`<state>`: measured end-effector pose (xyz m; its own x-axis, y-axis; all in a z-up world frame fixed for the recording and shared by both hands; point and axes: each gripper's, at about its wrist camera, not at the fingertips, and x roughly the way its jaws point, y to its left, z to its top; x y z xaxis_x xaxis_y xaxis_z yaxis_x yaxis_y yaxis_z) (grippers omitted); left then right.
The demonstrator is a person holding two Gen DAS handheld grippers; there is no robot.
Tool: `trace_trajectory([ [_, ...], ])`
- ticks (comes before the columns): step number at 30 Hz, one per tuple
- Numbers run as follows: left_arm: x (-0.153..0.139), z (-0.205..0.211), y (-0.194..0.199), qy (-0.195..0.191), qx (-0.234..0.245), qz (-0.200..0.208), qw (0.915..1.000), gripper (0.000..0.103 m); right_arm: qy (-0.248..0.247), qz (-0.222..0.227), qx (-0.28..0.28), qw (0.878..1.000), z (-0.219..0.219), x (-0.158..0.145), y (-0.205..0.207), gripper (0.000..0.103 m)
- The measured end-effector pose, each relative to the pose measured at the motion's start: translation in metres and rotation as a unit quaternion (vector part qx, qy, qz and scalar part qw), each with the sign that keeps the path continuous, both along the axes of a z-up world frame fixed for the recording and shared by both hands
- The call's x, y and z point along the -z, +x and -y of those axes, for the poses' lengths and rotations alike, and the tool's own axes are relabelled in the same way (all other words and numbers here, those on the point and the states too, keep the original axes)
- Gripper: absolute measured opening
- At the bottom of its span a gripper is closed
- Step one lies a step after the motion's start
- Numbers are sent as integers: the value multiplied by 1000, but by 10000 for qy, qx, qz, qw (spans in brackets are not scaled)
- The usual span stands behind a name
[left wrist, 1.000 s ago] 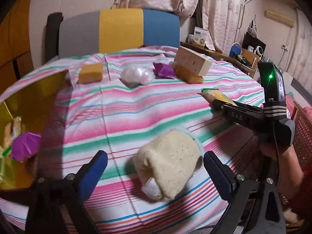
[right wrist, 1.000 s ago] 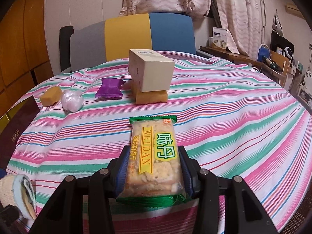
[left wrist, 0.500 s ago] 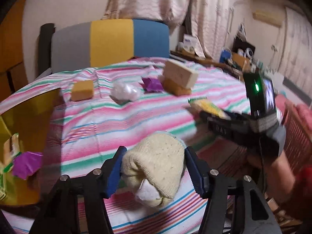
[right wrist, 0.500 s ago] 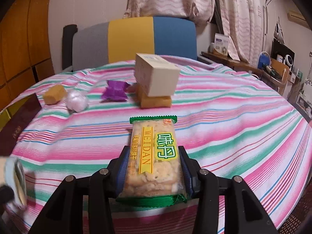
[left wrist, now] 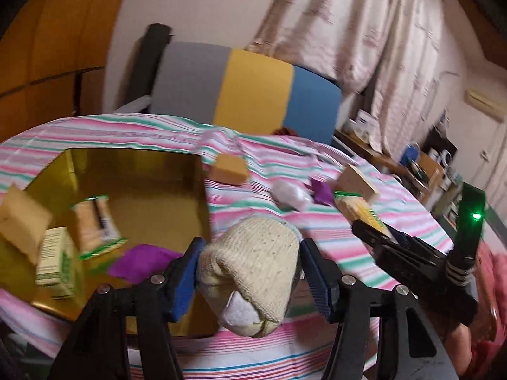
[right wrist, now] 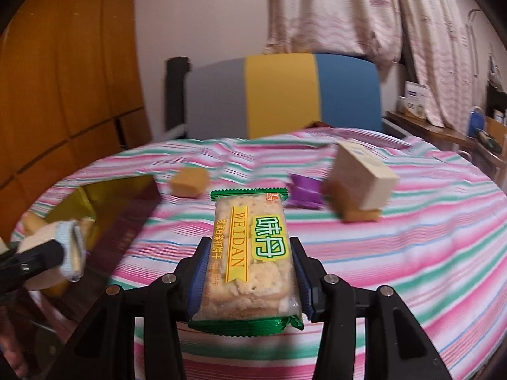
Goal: Organize objects
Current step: 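Lift the knitted sock with the left tool while the right tool carries the WEIDAN packet toward the tray, then lower the sock into the gold tray with the left tool while the right tool lowers the WEIDAN packet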
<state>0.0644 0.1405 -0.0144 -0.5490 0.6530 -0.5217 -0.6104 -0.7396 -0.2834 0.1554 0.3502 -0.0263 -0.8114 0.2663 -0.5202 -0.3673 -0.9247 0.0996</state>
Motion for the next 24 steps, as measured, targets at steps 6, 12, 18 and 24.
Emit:
trace_trajectory([
  [6, 11, 36, -20, -217, -513, 84, 9984, 62, -128, -299, -497, 9982, 36, -23, -17, 48],
  [12, 23, 62, -39, -387, -1058, 222, 9934, 62, -103, -332, -924, 9951, 73, -33, -43, 48],
  [18, 34, 70, -50, -569, -1254, 321, 9900, 62, -195, -242, -1196, 9923, 104, -34, -64, 48],
  [24, 38, 68, -49, -800, -1298, 224, 9881, 62, -132, 75, -1457, 9892, 120, -32, -92, 48],
])
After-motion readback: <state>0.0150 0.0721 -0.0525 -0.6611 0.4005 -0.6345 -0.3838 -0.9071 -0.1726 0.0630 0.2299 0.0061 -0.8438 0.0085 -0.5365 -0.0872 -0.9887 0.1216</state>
